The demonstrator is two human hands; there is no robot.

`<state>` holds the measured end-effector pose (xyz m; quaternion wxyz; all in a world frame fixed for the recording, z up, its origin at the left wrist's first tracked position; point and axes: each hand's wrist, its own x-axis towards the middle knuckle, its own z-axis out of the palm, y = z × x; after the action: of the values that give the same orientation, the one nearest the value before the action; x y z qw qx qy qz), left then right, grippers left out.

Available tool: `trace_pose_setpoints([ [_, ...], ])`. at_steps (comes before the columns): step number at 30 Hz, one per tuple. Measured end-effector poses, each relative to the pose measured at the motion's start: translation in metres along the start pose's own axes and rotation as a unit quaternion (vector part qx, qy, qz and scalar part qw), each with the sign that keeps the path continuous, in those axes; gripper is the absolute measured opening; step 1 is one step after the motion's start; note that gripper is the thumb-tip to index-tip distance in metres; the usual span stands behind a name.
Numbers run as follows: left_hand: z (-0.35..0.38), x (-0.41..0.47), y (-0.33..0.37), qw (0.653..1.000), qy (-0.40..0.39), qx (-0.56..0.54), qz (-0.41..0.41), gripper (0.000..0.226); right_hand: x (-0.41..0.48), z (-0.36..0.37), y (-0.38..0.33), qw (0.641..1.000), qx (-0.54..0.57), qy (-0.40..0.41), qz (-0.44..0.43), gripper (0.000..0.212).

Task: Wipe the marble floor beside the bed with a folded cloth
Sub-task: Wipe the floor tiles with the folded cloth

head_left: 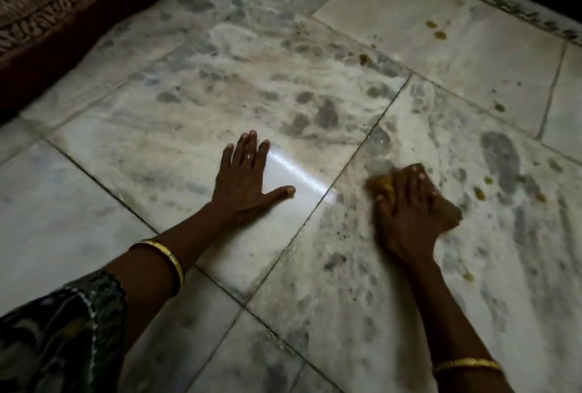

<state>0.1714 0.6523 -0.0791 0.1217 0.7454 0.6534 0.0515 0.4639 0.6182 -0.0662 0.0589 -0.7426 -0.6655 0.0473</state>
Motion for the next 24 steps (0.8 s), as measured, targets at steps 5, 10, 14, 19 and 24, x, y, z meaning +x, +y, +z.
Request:
trace_pose_setpoints([
  [5, 0.003, -0.016, 0.043, 0.999, -0.029, -0.012, -0.041, 0.126, 0.039, 0.004, -0.017, 0.995, 0.030, -0.040, 0.086, 0.063],
  [10, 0.016, -0.047, 0.097, 0.996, -0.065, -0.011, 0.063, 0.114, -0.027, 0.005, -0.023, 0.996, 0.002, -0.042, -0.080, 0.071],
  [14, 0.029, -0.070, 0.135, 0.992, -0.078, -0.026, 0.096, 0.111, -0.089, -0.003, 0.027, 0.999, 0.010, -0.019, -0.032, 0.064],
  [19, 0.037, -0.069, 0.148, 0.994, -0.052, -0.017, 0.099, 0.104, -0.078, -0.017, 0.105, 0.993, -0.013, -0.008, 0.114, 0.066],
  [24, 0.045, -0.053, 0.164, 0.994, -0.027, -0.008, 0.107, 0.104, -0.032, -0.010, 0.077, 0.984, 0.019, 0.006, 0.179, 0.063],
])
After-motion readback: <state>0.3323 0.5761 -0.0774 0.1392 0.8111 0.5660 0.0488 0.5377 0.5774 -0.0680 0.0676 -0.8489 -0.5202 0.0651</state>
